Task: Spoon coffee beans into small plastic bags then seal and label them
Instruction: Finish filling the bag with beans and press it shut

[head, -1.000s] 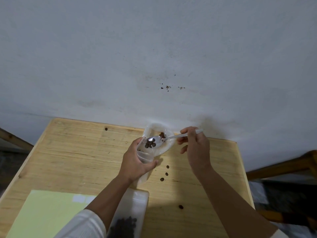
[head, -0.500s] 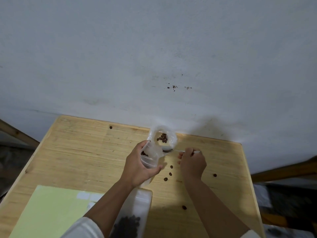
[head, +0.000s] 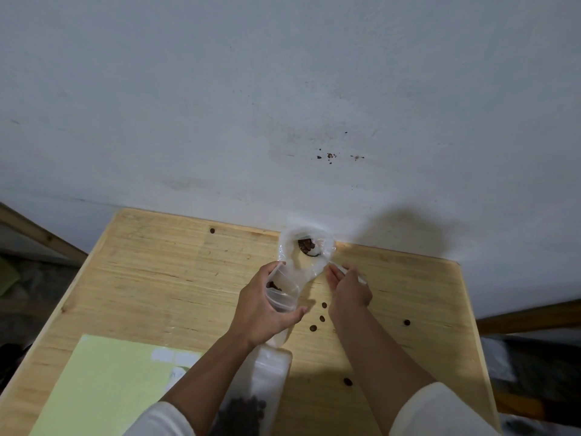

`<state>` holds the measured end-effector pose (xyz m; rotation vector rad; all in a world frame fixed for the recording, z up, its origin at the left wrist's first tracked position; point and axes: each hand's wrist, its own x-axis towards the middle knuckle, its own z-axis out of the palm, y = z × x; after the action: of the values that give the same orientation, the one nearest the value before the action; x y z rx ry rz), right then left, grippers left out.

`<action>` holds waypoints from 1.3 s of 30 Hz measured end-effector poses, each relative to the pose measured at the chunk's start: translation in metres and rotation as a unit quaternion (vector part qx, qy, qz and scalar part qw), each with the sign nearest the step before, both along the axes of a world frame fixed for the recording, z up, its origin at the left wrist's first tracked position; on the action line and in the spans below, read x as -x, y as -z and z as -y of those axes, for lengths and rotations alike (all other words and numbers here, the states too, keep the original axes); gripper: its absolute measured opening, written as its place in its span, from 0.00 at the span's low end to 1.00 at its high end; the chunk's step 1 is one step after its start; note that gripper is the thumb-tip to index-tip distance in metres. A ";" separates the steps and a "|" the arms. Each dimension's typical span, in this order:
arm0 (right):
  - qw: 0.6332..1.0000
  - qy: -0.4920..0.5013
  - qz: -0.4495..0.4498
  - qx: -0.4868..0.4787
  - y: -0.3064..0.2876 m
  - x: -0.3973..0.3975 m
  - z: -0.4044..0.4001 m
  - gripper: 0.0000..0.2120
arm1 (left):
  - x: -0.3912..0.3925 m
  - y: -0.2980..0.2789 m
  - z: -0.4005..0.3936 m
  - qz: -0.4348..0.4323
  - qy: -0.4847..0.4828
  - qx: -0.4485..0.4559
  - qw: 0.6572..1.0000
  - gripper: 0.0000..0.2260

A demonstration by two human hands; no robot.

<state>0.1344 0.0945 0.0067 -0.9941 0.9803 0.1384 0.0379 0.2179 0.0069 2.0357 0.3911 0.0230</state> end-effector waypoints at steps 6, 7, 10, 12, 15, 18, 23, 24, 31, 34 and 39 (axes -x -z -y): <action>0.999 -0.043 0.021 -0.011 0.001 0.000 0.012 0.10 | -0.005 -0.005 -0.001 -0.006 -0.011 0.015 1.000 0.41; 0.998 -0.052 0.022 -0.006 0.001 0.001 0.014 0.10 | -0.005 -0.006 -0.002 -0.006 -0.016 0.018 1.000 0.41; 0.997 -0.076 0.031 0.018 -0.001 0.004 0.020 0.11 | -0.007 -0.008 -0.002 -0.006 -0.026 0.032 0.999 0.42; 0.994 -0.096 0.036 0.046 -0.003 0.007 0.026 0.12 | -0.008 -0.010 -0.002 -0.007 -0.027 0.035 0.999 0.45; 0.986 -0.124 0.053 0.097 -0.009 0.010 0.037 0.14 | -0.009 -0.010 -0.001 -0.011 -0.024 0.028 0.999 0.48; 0.977 -0.146 0.087 0.129 -0.025 0.008 0.043 0.15 | -0.009 -0.010 0.000 -0.008 -0.025 0.024 0.999 0.46; 0.955 -0.187 0.166 0.158 -0.055 0.002 0.045 0.16 | -0.010 -0.011 0.001 -0.003 -0.030 0.012 0.999 0.43; 0.949 -0.201 0.182 0.161 -0.060 0.002 0.044 0.16 | -0.010 -0.011 0.001 -0.002 -0.029 0.012 0.999 0.43; 0.829 -0.304 0.336 0.327 -0.075 0.018 0.031 0.14 | -0.010 -0.013 0.001 -0.014 -0.022 0.024 0.999 0.48; 0.863 -0.223 0.259 0.373 -0.067 0.014 0.028 0.16 | -0.009 -0.013 0.001 -0.010 -0.020 0.029 0.999 0.49; 0.897 -0.260 0.084 0.348 -0.042 0.009 0.024 0.15 | -0.005 -0.014 0.000 0.004 -0.010 0.021 1.000 0.51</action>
<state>0.1252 0.0702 0.0486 -1.8931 0.5765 0.1436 0.0433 0.2175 0.0204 1.9895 0.4043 0.0344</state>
